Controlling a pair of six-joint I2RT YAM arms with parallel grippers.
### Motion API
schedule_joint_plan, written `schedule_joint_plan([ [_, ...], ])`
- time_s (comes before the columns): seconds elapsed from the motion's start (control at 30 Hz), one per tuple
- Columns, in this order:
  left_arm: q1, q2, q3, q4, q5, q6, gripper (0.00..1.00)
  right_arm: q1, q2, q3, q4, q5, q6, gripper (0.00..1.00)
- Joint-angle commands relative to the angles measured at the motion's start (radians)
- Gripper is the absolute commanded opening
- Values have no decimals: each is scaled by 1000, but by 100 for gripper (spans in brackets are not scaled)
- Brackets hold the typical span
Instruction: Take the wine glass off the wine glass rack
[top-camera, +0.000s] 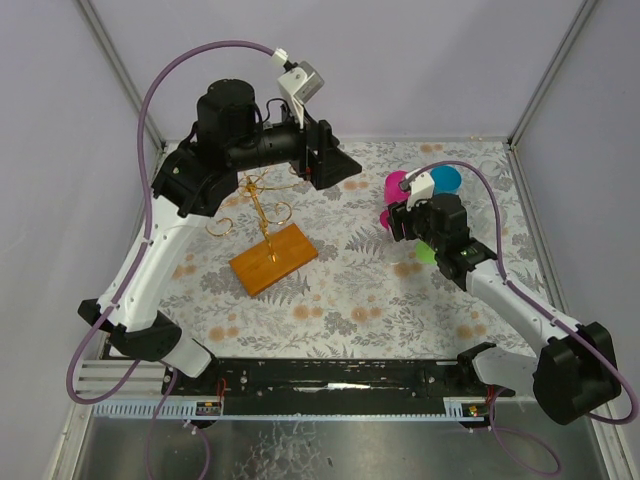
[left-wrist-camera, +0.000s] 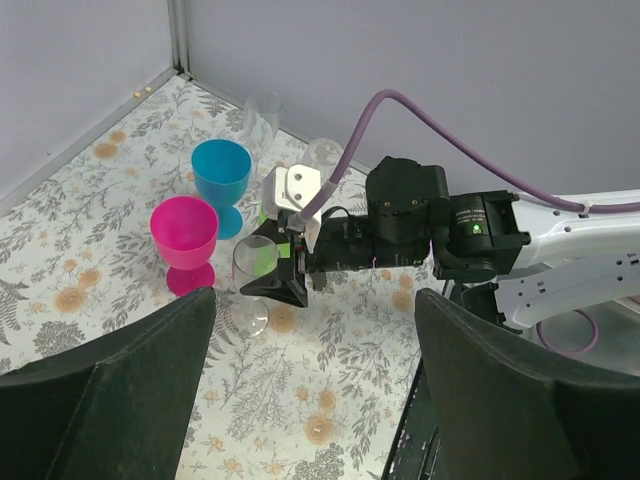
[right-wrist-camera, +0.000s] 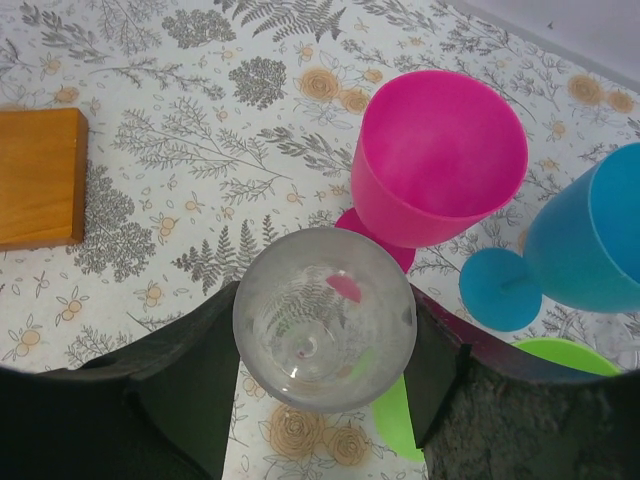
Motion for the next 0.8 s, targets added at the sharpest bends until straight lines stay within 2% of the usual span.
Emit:
schedule_joint_plan([
  [0.0,4,-31,-15,-14,20,7,80,5,-4,-17,74,39,20,46],
  [0.07,4,-36,-21,-14,19,8,80,5,-6,-14,76,46,24,55],
  [0.2,4,-38,-31,-14,15,9,80,5,-20,-1,65,65,33,95],
  [0.23,4,-41,-35,-14,9,11,80,5,-28,3,62,69,37,99],
  [0.53,5,-70,-75,17,-54,23,82,6,-118,106,-40,103,75,99],
  [0.63,13,-83,-103,19,-76,21,82,5,-110,153,-112,240,145,99],
  [0.77,15,-98,-147,17,-112,32,82,6,-28,272,-339,407,254,99],
])
